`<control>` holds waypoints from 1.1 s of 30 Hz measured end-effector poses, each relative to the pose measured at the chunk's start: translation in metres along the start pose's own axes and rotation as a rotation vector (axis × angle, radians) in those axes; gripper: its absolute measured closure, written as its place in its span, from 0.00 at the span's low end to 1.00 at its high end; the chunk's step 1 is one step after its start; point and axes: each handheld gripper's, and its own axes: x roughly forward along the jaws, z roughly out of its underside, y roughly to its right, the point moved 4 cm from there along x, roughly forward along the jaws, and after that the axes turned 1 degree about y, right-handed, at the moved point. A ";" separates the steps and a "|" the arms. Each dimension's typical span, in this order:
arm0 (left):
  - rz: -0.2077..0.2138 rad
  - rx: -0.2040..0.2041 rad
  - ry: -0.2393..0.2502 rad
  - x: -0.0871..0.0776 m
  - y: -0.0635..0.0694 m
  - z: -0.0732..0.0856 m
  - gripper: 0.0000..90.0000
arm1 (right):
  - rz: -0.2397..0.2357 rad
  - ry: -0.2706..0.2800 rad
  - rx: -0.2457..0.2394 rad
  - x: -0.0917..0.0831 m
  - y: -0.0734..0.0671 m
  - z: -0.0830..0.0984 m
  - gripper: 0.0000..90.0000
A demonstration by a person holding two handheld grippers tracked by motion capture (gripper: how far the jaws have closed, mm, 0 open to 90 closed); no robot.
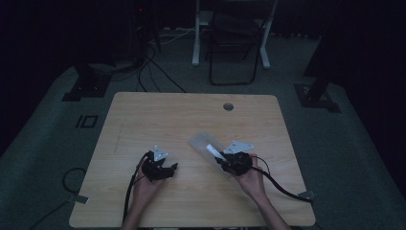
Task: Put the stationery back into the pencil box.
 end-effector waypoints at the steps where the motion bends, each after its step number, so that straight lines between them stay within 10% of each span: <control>1: 0.000 0.000 0.000 0.000 0.000 0.000 0.36 | 0.003 -0.003 -0.002 0.001 0.000 0.001 0.79; 33: -0.001 -0.001 0.000 0.000 0.000 0.000 0.35 | 0.050 -0.057 0.011 0.014 0.005 0.019 0.79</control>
